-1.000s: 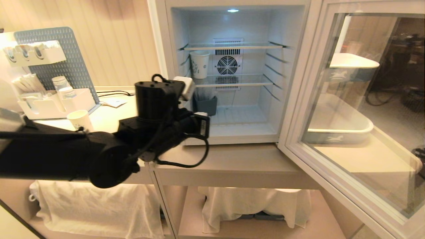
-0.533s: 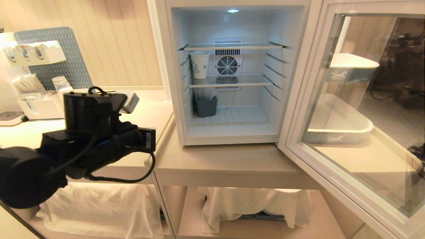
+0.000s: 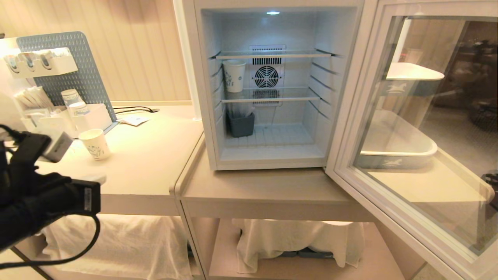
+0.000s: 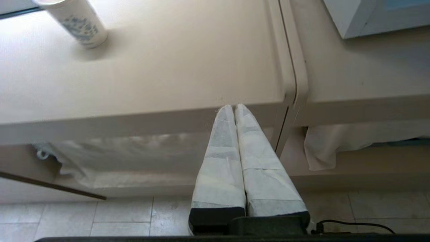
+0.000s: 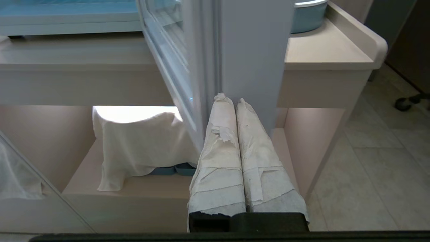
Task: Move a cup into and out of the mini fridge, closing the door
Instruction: Put the paper cup in the freezer
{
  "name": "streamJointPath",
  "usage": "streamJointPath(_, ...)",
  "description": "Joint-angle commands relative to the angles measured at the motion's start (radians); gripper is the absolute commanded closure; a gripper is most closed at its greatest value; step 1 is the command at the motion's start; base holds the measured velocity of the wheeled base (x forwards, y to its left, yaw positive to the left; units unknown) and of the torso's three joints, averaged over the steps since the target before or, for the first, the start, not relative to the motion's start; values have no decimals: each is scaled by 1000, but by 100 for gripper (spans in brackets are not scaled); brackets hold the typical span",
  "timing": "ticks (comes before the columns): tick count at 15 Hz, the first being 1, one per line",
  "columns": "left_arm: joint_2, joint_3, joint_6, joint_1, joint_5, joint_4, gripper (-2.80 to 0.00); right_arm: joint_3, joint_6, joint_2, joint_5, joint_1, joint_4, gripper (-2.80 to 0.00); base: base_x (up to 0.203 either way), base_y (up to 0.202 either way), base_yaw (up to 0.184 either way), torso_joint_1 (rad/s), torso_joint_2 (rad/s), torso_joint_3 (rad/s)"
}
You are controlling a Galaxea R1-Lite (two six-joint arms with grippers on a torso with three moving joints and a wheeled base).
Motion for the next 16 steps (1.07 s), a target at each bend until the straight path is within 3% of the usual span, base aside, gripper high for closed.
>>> streamJointPath(1, -207, 99, -1, 39, -7, 12, 0, 0, 0, 1, 0, 0, -1, 0, 0, 0, 0, 0, 0, 0)
streamJointPath(5, -497, 162, -11, 108, -45, 273, 0, 0, -2, 1, 0, 0, 0, 0, 0, 0, 0, 0, 0, 0)
streamJointPath(10, -766, 344, 121, 86, -87, 286, 0, 0, 0, 1, 0, 0, 0, 0, 0, 0, 0, 0, 0, 0)
streamJointPath(13, -956, 485, 112, 87, -94, 265, 0, -1, 0, 1, 0, 0, -1, 0, 0, 0, 0, 0, 0, 0)
streamJointPath(16, -1094, 544, 22, 100, -100, 318, 0, 0, 0, 1, 0, 0, 0, 0, 0, 0, 0, 0, 0, 0)
